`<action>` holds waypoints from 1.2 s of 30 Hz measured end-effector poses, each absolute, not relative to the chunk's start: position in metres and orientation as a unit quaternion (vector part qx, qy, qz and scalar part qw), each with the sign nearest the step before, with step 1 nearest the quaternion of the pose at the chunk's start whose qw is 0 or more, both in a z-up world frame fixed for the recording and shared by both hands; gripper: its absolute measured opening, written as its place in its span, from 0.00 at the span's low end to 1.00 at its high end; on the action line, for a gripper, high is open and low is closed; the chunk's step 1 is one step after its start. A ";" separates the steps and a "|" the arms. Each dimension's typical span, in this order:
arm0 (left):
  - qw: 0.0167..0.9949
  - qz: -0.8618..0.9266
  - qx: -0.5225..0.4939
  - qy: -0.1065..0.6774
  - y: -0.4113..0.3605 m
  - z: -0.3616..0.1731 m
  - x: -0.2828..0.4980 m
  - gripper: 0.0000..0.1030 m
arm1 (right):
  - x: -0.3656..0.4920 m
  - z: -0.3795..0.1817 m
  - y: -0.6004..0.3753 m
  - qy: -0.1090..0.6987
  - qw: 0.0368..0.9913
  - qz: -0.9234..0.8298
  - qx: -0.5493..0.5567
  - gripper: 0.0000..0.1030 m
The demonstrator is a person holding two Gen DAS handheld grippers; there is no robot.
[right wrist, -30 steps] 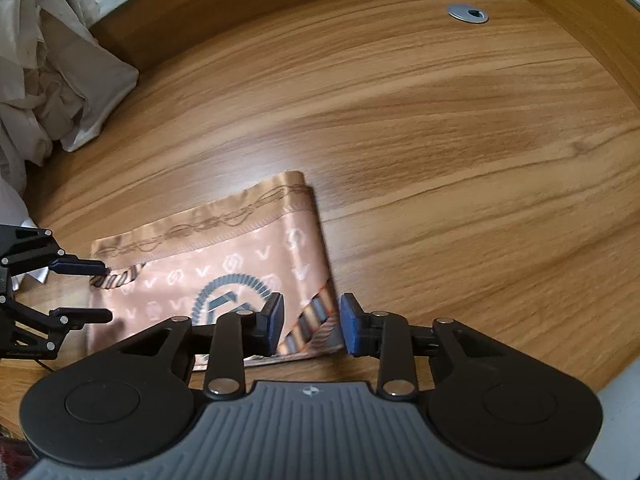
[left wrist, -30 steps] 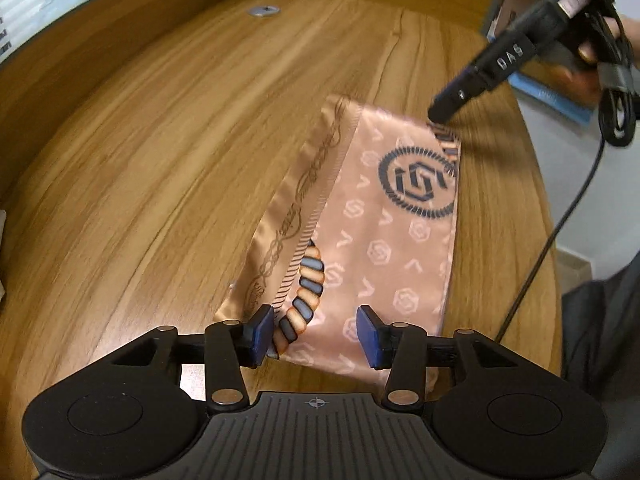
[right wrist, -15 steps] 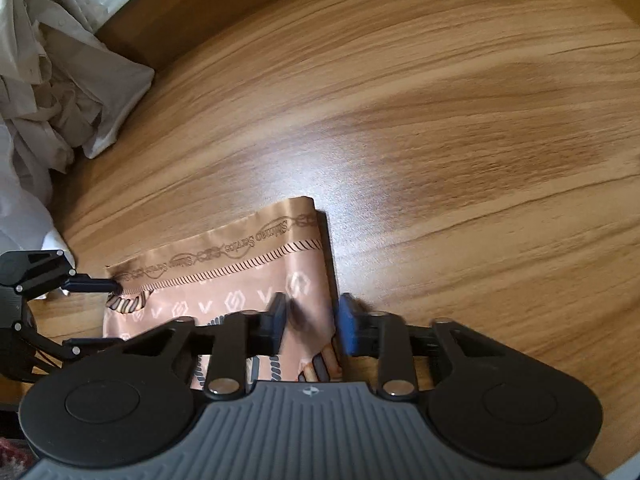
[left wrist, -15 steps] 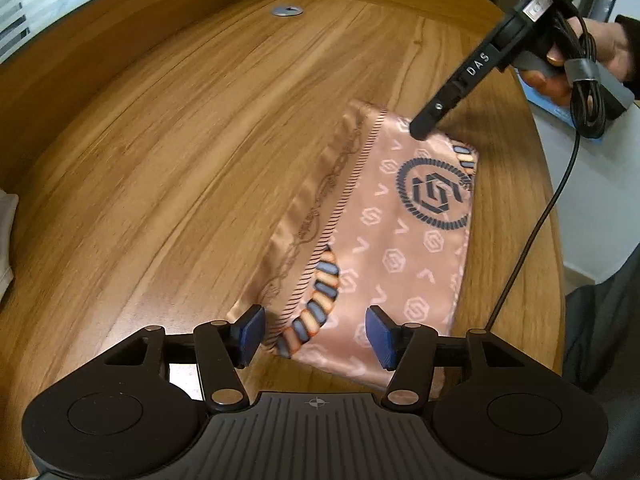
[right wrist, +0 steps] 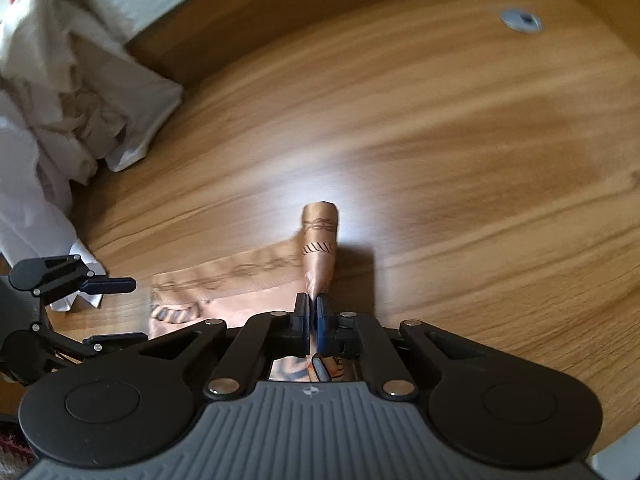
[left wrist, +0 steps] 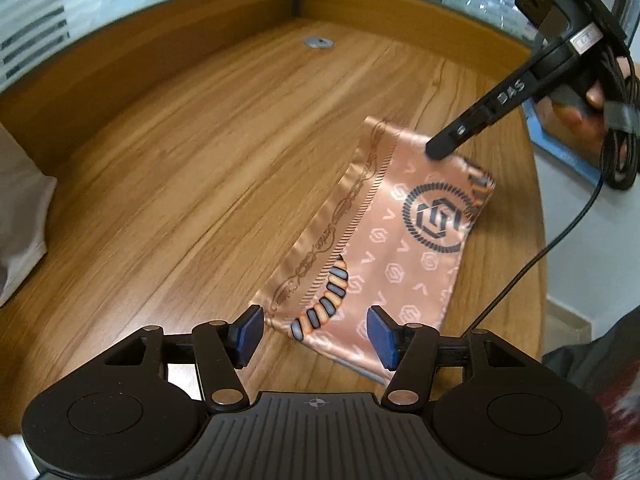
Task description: Fold clothes
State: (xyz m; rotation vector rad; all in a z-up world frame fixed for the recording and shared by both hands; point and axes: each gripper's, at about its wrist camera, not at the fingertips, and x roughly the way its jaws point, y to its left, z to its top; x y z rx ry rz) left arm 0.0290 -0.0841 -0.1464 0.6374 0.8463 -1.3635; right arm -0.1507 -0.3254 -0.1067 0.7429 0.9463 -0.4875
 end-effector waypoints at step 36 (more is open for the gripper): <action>0.638 -0.610 0.300 0.362 -0.093 -0.148 0.010 0.59 | -0.137 -0.154 -0.308 0.475 0.784 -0.240 0.319 0.21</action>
